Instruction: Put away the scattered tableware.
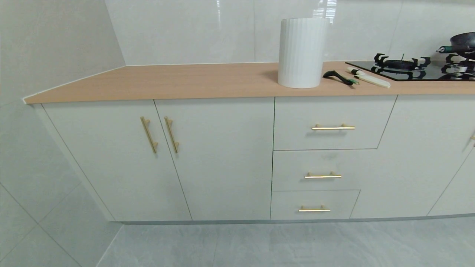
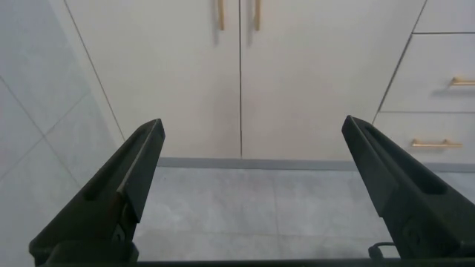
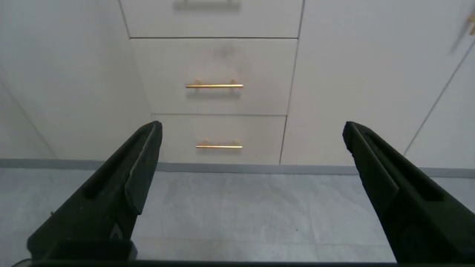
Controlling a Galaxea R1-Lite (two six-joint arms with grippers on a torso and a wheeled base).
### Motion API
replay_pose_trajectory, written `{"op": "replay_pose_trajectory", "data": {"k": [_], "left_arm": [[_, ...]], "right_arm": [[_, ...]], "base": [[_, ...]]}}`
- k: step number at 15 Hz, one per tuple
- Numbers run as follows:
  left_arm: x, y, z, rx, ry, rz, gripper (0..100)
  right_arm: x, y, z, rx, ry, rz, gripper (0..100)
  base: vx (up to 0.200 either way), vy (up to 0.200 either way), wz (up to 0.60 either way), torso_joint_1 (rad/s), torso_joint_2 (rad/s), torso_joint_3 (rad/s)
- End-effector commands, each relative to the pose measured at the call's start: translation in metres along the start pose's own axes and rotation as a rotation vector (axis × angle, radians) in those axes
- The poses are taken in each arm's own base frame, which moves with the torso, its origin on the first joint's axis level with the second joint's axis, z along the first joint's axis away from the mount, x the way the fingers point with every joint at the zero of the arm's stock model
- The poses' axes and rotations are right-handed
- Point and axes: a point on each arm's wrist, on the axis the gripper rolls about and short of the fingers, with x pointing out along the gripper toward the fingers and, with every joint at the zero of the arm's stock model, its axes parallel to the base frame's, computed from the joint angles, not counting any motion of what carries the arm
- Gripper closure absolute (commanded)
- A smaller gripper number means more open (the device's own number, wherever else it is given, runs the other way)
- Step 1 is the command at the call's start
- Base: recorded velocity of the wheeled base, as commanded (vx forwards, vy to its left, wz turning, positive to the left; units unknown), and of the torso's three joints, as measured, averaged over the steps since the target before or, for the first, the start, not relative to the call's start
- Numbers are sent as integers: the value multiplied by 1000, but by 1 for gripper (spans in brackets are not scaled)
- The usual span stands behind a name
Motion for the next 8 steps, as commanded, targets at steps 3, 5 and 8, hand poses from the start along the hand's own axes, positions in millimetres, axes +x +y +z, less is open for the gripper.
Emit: {"op": "replay_pose_trajectory", "data": {"k": [3,5,8], "left_arm": [[0,0,0,0,2,1,0],[0,0,0,-3,0,2,0],[0,0,0,-6,0,2,0]], "right_arm": [[0,0,0,-1,2,1,0],[0,0,0,-1,2,1,0],[0,0,0,-1,2,1,0]], "base": [[0,0,0,0,0,0],[200,0,0,5,0,5],[200,0,0,4,6,2]]}}
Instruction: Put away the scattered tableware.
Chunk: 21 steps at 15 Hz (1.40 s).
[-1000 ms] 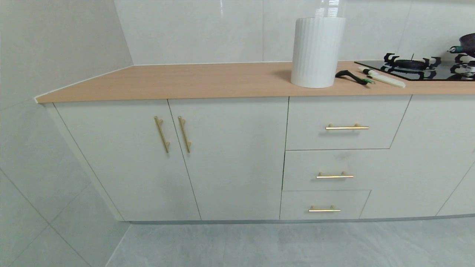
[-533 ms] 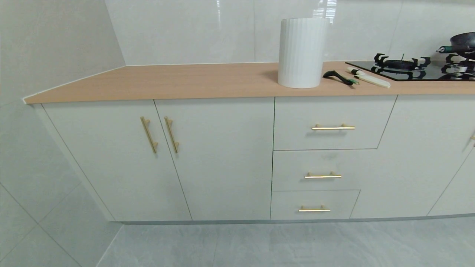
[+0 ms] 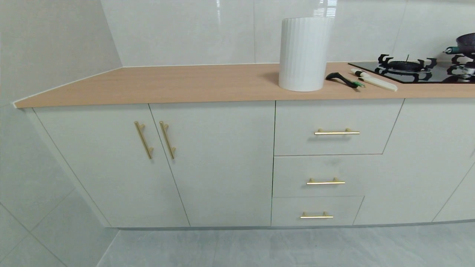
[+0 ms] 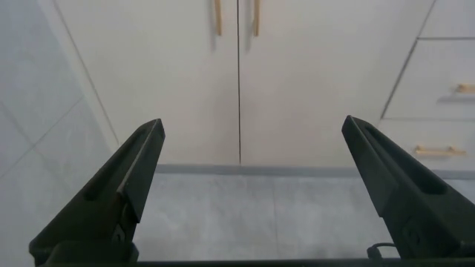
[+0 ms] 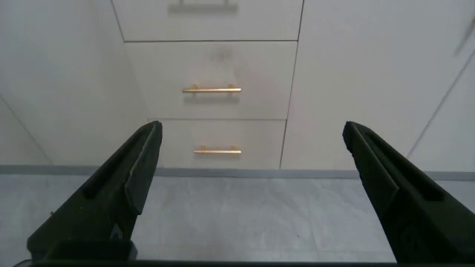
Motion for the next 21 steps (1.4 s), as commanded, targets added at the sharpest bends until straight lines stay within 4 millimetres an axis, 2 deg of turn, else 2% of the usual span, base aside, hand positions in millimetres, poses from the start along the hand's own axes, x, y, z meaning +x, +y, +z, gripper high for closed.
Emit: {"op": "replay_pose_trajectory", "data": {"k": [1,2,19,21], "left_arm": [[0,0,0,-2,1,0,0],[0,0,0,0,1,0,0],[0,0,0,-2,0,2,0],[0,0,0,-2,0,2,0]], "right_arm": [[0,0,0,-1,1,0,0],[0,0,0,-1,1,0,0],[0,0,1,-16,-8,0,0],[-13,1,43,70,-160,33,0]], "base": [[200,0,0,2,-2,2],[200,0,0,7,2,-2],[0,0,0,0,0,0],[0,0,0,0,0,0]]}}
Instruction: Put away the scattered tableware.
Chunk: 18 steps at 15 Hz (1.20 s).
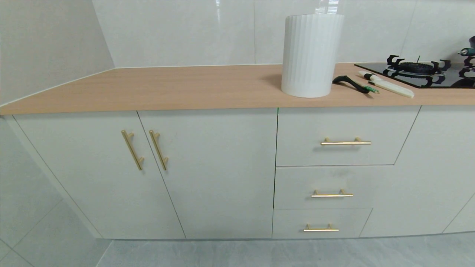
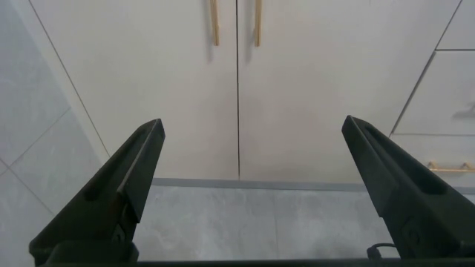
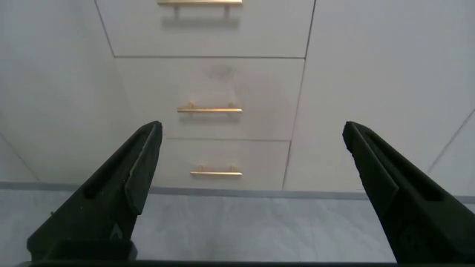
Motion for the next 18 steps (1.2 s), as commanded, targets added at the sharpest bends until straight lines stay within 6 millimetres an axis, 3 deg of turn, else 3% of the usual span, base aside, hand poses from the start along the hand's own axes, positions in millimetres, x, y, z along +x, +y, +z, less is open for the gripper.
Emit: {"op": "replay_pose_trajectory", "data": {"k": [1,2,5,7,9,10,11,13,16,18], "left_arm": [[0,0,0,0,2,0,0],[0,0,0,0,0,0,0],[0,0,0,0,0,0,0],[0,0,0,0,2,0,0],[0,0,0,0,2,0,0],[0,0,0,0,2,0,0],[0,0,0,0,2,0,0],[0,0,0,0,0,0,0],[0,0,0,0,2,0,0],[0,0,0,0,2,0,0]], "right_arm": [[-5,2,36,56,-56,49,0],[-2,2,38,57,-29,63,0],[31,3,49,-22,190,112,0],[75,5,76,3,340,212,0],[120,7,86,15,455,218,0],[145,8,83,17,527,215,0],[154,9,81,18,558,215,0],[210,13,59,21,737,219,0],[265,24,37,10,784,255,0],[289,26,14,17,829,253,0]], "base": [[0,0,0,0,0,0],[0,0,0,0,0,0],[0,0,0,0,0,0],[0,0,0,0,0,0],[0,0,0,0,0,0],[0,0,0,0,0,0],[0,0,0,0,0,0],[0,0,0,0,0,0],[0,0,0,0,0,0],[0,0,0,0,0,0]]}}
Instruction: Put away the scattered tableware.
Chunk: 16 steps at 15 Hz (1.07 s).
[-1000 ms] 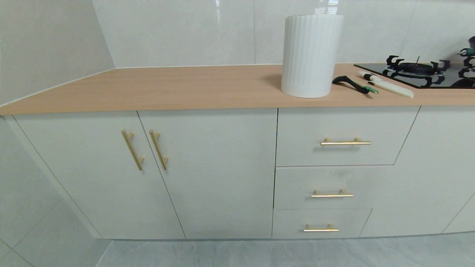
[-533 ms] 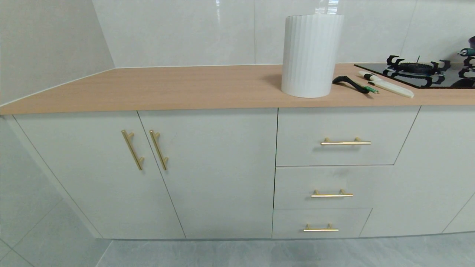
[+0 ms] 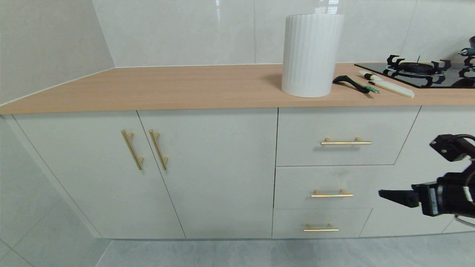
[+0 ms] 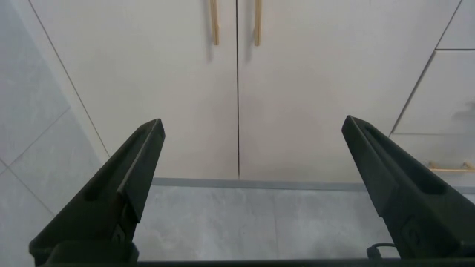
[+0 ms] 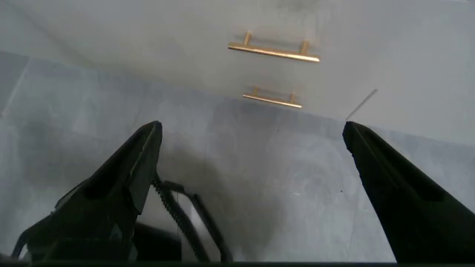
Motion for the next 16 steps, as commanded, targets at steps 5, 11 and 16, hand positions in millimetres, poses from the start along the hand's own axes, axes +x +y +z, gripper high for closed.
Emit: {"op": "replay_pose_trajectory", "data": {"k": [5,11,16], "left_arm": [[0,0,0,0,0,0,0],[0,0,0,0,0,0,0],[0,0,0,0,0,0,0]], "right_arm": [[140,-14,-25,3,141,-38,0],[190,-24,-30,-15,73,-138,0],[227,-32,-43,-17,50,-250,0]], "base": [[0,0,0,0,0,0],[0,0,0,0,0,0],[0,0,0,0,0,0]]}}
